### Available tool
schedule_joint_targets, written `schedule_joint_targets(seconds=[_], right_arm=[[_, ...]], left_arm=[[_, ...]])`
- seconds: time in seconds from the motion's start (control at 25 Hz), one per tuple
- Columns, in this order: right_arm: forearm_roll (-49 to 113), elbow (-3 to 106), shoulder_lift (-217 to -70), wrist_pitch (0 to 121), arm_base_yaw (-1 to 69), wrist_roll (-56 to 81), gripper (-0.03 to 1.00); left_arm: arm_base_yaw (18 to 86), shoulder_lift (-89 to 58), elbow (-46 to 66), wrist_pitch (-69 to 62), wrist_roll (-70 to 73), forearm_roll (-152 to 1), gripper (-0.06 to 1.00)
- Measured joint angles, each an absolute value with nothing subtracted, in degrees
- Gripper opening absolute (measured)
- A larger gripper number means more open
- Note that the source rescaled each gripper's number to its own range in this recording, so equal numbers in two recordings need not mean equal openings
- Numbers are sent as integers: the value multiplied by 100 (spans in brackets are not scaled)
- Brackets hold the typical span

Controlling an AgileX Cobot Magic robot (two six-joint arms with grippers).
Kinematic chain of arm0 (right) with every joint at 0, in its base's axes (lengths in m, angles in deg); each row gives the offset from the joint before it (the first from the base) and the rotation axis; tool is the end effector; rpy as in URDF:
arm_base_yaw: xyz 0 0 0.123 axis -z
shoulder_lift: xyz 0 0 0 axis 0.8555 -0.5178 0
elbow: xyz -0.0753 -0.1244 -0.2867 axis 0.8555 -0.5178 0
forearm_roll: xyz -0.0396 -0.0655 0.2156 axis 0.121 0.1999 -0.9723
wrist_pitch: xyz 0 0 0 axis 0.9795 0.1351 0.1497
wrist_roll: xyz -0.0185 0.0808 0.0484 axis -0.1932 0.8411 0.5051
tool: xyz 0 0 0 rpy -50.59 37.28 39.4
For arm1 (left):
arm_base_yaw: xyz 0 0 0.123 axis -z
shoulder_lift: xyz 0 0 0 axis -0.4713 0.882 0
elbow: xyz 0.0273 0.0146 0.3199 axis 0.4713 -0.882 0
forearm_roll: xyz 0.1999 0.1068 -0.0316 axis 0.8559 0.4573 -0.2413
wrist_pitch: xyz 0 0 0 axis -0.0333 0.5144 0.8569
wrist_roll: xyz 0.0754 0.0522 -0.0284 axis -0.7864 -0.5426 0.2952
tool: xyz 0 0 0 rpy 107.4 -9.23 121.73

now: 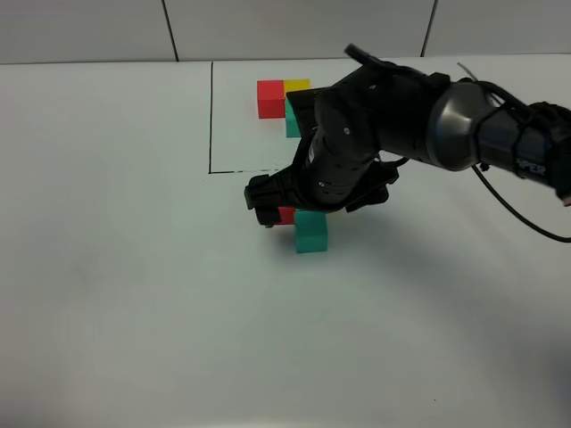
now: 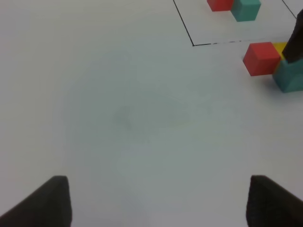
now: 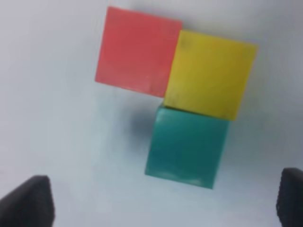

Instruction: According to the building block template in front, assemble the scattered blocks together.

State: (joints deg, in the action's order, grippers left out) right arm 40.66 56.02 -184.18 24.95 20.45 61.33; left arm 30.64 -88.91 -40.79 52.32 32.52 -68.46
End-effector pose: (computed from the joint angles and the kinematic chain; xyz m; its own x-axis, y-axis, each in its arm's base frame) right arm 0.3271 0.2576 0.2354 -0.9277 -0.1893 -0.3218 -0.2448 0.9592 0.1415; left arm -0.0583 -0.0067 0.2671 -0.4225 0.0203 -0.9061 0.1320 0.9905 -0.0394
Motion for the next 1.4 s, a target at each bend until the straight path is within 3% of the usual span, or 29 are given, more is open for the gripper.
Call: schedule_joint_targets(seconds=[0.28, 0.56, 0.76, 1.4], right_arm=[[4184, 5602, -17992, 1826, 3340, 5176, 91], [4327, 5602, -17393, 1505, 4794, 4474, 79], [4337, 5448, -16644, 1317, 5481, 4076, 75], [4359, 2155, -12031, 1641, 5798, 3782, 75]], left_arm=[[3064, -8891, -4079, 5232, 3252, -6846, 80], [3064, -8891, -4079, 5232, 3252, -6846, 80], [3064, -8891, -4079, 5232, 3252, -6846, 80], [3064, -8891, -4079, 5232, 3247, -6846, 80]])
